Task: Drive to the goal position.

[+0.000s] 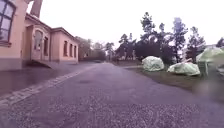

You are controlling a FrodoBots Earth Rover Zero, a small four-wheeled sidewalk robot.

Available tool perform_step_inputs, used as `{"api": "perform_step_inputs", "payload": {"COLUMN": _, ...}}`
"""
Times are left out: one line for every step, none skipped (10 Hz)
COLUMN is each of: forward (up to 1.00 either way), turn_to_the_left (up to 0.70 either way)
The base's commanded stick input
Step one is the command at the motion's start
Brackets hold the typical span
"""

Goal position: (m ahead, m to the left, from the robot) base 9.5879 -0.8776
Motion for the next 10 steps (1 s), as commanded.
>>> {"api": "perform_step_inputs", "payload": {"forward": 1.0, "turn_to_the_left": 0.0}}
{"api": "perform_step_inputs", "payload": {"forward": 1.0, "turn_to_the_left": 0.0}}
{"api": "perform_step_inputs", "payload": {"forward": 1.0, "turn_to_the_left": 0.0}}
{"api": "perform_step_inputs", "payload": {"forward": 1.0, "turn_to_the_left": 0.0}}
{"api": "perform_step_inputs", "payload": {"forward": 1.0, "turn_to_the_left": 0.0}}
{"api": "perform_step_inputs", "payload": {"forward": 1.0, "turn_to_the_left": 0.0}}
{"api": "perform_step_inputs", "payload": {"forward": 1.0, "turn_to_the_left": 0.0}}
{"api": "perform_step_inputs", "payload": {"forward": 1.0, "turn_to_the_left": 0.0}}
{"api": "perform_step_inputs", "payload": {"forward": 1.0, "turn_to_the_left": 0.0}}
{"api": "perform_step_inputs", "payload": {"forward": 1.0, "turn_to_the_left": 0.0}}
